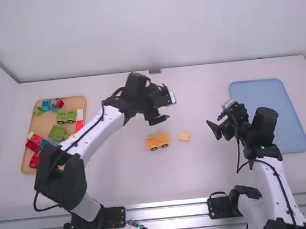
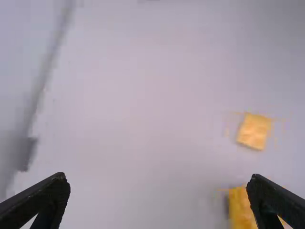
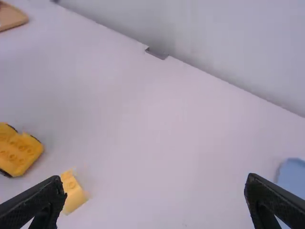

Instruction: Assemble lego blocks to make yellow taxi

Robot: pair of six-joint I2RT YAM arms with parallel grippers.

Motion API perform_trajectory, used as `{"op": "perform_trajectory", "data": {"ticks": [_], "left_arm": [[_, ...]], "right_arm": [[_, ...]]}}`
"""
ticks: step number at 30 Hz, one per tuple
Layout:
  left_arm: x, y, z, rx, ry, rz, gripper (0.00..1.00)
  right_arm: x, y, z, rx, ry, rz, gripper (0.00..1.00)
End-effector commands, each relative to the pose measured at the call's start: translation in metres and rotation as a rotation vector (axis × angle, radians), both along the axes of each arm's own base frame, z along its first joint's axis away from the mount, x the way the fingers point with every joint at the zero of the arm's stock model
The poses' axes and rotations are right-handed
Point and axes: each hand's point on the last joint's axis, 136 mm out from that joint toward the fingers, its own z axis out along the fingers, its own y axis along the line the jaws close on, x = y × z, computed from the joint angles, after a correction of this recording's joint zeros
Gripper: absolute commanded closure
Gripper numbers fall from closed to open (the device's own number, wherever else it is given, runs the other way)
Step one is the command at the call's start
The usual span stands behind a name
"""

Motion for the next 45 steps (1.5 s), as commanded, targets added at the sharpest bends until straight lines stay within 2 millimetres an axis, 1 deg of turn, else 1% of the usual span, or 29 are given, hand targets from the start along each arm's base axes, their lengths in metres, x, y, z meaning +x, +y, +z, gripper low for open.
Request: {"op": "perform_trajectory", "data": {"ticks": [1,3,6,7,10,12,14,15,16,19,21,23,25,27,30,32,35,36,38,40,42,44,45], "left_arm": [[-0.016,0.011,-0.021,-0.018,0.056,-0.015,0.01],[-0.018,0.022,-0.023,-0.039,0.086,0.050,0.01],[-0.023,0.030,-0.028,-0.059,0.127,0.083,0.01],[-0.031,0.031,-0.034,-0.060,0.150,0.060,0.01],[-0.051,0.030,-0.050,-0.057,0.189,-0.026,0.01],[-0.065,0.031,-0.069,-0.048,0.200,-0.075,0.01],[-0.067,0.032,-0.080,-0.063,0.197,-0.057,0.01],[-0.067,0.033,-0.083,-0.070,0.193,-0.049,0.01],[-0.066,0.033,-0.088,-0.089,0.187,-0.022,0.01],[-0.071,0.032,-0.093,-0.130,0.183,-0.005,0.01],[-0.078,0.030,-0.096,-0.155,0.183,-0.029,0.01],[-0.087,0.026,-0.098,-0.189,0.194,-0.063,0.01],[-0.089,0.027,-0.101,-0.189,0.196,-0.064,0.01],[-0.090,0.027,-0.103,-0.200,0.207,-0.048,0.01],[-0.092,0.028,-0.106,-0.211,0.221,-0.032,0.01],[-0.096,0.030,-0.111,-0.192,0.225,-0.046,0.01],[-0.100,0.034,-0.118,-0.171,0.233,-0.037,0.01],[-0.101,0.034,-0.119,-0.171,0.233,-0.038,0.01],[-0.108,0.035,-0.124,-0.174,0.209,-0.075,0.01],[-0.109,0.037,-0.124,-0.202,0.193,-0.086,0.01],[-0.106,0.043,-0.121,-0.272,0.179,-0.072,0.01],[-0.105,0.052,-0.118,-0.341,0.158,-0.069,0.01],[-0.106,0.053,-0.117,-0.352,0.154,-0.074,0.01]], "right_arm": [[-0.003,0.021,-0.014,-0.011,0.014,0.130,0.01],[-0.005,0.035,-0.027,-0.062,0.042,0.207,0.01],[-0.014,0.048,-0.043,-0.133,0.071,0.301,0.01],[-0.020,0.055,-0.052,-0.181,0.078,0.360,0.01],[-0.027,0.066,-0.065,-0.236,0.089,0.430,0.01],[-0.026,0.073,-0.073,-0.255,0.098,0.448,0.01],[-0.024,0.077,-0.078,-0.261,0.102,0.459,0.01],[-0.023,0.078,-0.080,-0.266,0.102,0.463,0.01],[-0.022,0.082,-0.085,-0.271,0.101,0.479,0.01],[-0.017,0.088,-0.094,-0.266,0.095,0.501,0.01],[-0.014,0.093,-0.101,-0.265,0.080,0.526,0.01],[-0.014,0.099,-0.112,-0.282,0.056,0.582,0.01],[-0.016,0.103,-0.117,-0.276,0.035,0.627,0.00],[-0.016,0.105,-0.121,-0.256,0.021,0.654,0.03],[-0.014,0.105,-0.120,-0.188,0.011,0.658,0.04],[-0.008,0.101,-0.120,-0.146,0.034,0.628,0.04],[0.001,0.097,-0.124,-0.135,0.098,0.608,0.02],[0.001,0.097,-0.125,-0.135,0.108,0.619,0.02],[-0.002,0.103,-0.128,-0.158,0.119,0.698,0.00],[-0.005,0.108,-0.129,-0.164,0.116,0.748,0.01],[-0.008,0.112,-0.131,-0.173,0.105,0.797,0.05],[-0.007,0.113,-0.131,-0.141,0.093,0.806,0.06],[-0.006,0.113,-0.131,-0.131,0.088,0.807,0.06]]}}
